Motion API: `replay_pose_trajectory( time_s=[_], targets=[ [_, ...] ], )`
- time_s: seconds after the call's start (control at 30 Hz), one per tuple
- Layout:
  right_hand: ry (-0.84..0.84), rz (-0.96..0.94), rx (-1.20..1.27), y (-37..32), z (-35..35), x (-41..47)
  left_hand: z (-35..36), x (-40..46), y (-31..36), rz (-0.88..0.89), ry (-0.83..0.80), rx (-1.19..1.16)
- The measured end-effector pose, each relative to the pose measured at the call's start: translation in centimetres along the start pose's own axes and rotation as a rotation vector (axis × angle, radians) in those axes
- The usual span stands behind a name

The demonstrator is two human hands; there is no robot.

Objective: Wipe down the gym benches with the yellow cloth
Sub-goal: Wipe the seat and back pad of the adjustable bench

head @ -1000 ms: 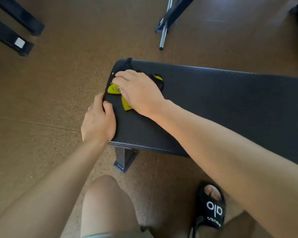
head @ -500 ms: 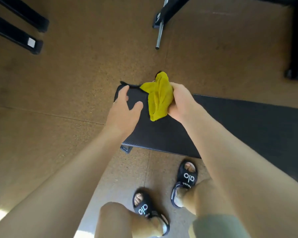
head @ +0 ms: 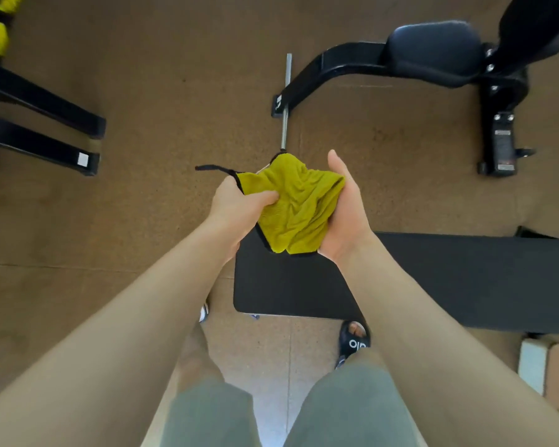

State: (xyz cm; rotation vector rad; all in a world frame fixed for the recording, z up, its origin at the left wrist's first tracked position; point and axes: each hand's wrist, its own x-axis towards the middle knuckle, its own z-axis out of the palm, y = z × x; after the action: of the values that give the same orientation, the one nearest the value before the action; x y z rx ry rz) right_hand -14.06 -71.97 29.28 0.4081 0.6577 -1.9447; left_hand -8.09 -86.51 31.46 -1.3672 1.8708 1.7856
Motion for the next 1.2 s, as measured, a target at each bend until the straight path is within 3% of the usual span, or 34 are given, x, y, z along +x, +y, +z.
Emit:
replay_pose_trajectory(
  time_s=[0.17, 0.3, 0.4, 0.57, 0.63, 0.7, 0.8, 0.87, 1.07, 1.2],
  targets=[
    [0.089, -0.104, 0.095, -0.4, 4.7, 4.6, -4.6, 5.0, 5.4, 0.07, -0.089, 0.068],
    [0.123, -0.181, 0.101, 1.3, 10.5, 8.4, -11.1, 8.0, 10.2, 0.158, -0.177, 0.282],
    [0.257, -0.2, 0.037, 2.9, 15.1, 11.4, -16.0, 9.8, 13.8, 0.255, -0.216, 0.468],
    [0.447, -0.229, 0.054, 3.7, 21.7, 14.4, -22.2, 12.2, 19.1, 0.71, -0.229, 0.968],
    [0.489, -0.26, 0.047, 3.2, 23.5, 15.1, -23.0, 12.7, 21.1, 0.86, -0.266, 1.029],
    [0.528, -0.318, 0.031, 2.7, 25.1, 15.7, -22.8, 12.7, 23.1, 0.774, -0.327, 0.971],
    [0.549, -0.465, -0.006, 2.0, 27.4, 16.5, -21.6, 11.8, 25.4, 0.229, -0.56, 0.658],
    [0.522, -0.518, -0.075, 1.6, 28.9, 17.0, -21.0, 11.5, 26.2, 0.007, -0.742, 0.468],
    [0.485, -0.534, -0.103, -0.7, 29.4, 17.1, -18.3, 12.2, 27.8, -0.015, -0.816, 0.326],
    [0.727, -0.586, -0.19, -4.5, 27.4, 18.6, -16.5, 15.2, 30.2, 0.041, -0.843, 0.368]
  ],
)
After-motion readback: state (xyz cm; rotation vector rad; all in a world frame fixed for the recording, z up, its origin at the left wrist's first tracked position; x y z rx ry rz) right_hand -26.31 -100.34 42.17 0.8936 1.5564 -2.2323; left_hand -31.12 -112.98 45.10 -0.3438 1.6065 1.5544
